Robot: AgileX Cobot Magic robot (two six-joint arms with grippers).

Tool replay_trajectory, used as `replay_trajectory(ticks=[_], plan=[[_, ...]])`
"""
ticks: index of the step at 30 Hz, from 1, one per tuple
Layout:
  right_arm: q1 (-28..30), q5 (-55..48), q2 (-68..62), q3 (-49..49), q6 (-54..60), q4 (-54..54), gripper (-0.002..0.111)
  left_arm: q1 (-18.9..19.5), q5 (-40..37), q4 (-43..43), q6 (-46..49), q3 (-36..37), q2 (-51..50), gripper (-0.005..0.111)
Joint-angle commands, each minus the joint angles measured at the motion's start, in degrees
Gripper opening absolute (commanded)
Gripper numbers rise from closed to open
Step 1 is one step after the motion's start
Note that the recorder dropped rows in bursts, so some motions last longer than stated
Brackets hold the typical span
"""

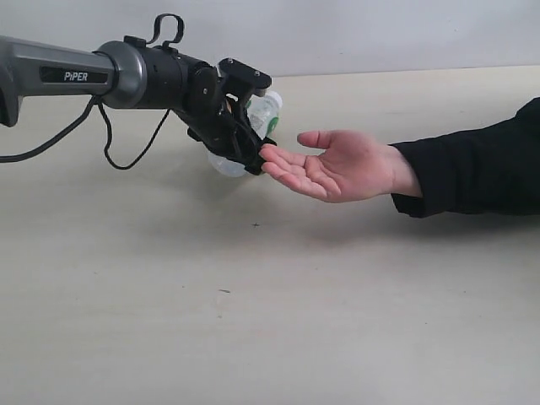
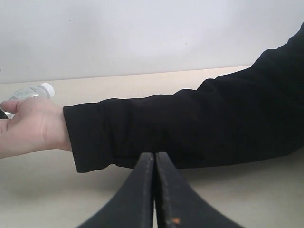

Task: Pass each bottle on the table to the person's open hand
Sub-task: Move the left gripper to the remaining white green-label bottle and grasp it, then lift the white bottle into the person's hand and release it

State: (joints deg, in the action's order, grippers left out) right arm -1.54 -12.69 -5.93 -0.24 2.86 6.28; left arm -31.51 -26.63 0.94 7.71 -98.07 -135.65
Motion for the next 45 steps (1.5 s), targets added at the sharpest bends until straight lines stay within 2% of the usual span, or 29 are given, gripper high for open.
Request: replay_trajectory(ticks=[1, 6, 8, 9, 10, 11, 13, 16, 21, 25, 29, 32, 38, 45], plan=[[0.24, 0.42, -0.13, 0.24, 0.07, -0.32, 0.000, 0.17, -1.94, 0.20, -0.55, 0.18, -0.44, 0.085], [0.24, 0.42, -0.13, 0.24, 0.07, -0.32, 0.000, 0.17, -2.42, 0.20, -0.54, 0.18, -0.34, 0.085], [0.24, 0.42, -0.13, 0.24, 0.07, -0.32, 0.000, 0.26, -3.30, 0.92, -0.54, 0.18, 0.29, 0.073], [0.24, 0.42, -0.13, 0.24, 0.07, -0.32, 0.000, 0.26, -3.95, 1.75, -0.54, 0.18, 0.81, 0.056], [0.24, 0.42, -0.13, 0.24, 0.07, -0.32, 0.000, 0.26, -4.10, 1.85, -0.54, 0.18, 1.11, 0.048], [0.24, 0.42, -0.13, 0.24, 0.07, -0.32, 0.000, 0.37, -4.70, 1.85, -1.03, 0.18, 1.79, 0.024], [0.24, 0.42, -0.13, 0.24, 0.07, -0.32, 0.000, 0.48, -6.18, 1.97, -2.43, 0.18, 3.55, 0.001], [0.24, 0.42, -0.13, 0.24, 0.07, -0.32, 0.000, 0.93, -9.63, 4.47, -8.48, 0.18, 8.02, 0.000], [0.24, 0.42, -0.13, 0.24, 0.07, -0.32, 0.000, 0.08, -21.09, 12.67, -22.24, 0.18, 19.77, 0.000], [0.24, 0.42, -0.13, 0.24, 0.07, -0.32, 0.000, -2.68, -28.24, 12.00, -28.22, 0.18, 25.83, 0.000], [0.24, 0.42, -0.13, 0.24, 0.07, -0.32, 0.000, -7.70, -33.77, 10.59, -33.93, 0.18, 28.56, 0.000], [0.24, 0.42, -0.13, 0.24, 0.07, -0.32, 0.000, -11.97, -33.96, 7.13, -39.85, 0.18, 28.66, 0.000], [0.24, 0.42, -0.13, 0.24, 0.07, -0.32, 0.000, -19.02, -28.57, 4.12, -50.99, 0.18, 26.05, 0.000], [0.24, 0.42, -0.13, 0.24, 0.07, -0.32, 0.000, -19.92, -27.42, 1.87, -54.59, 0.18, 21.65, 0.000]])
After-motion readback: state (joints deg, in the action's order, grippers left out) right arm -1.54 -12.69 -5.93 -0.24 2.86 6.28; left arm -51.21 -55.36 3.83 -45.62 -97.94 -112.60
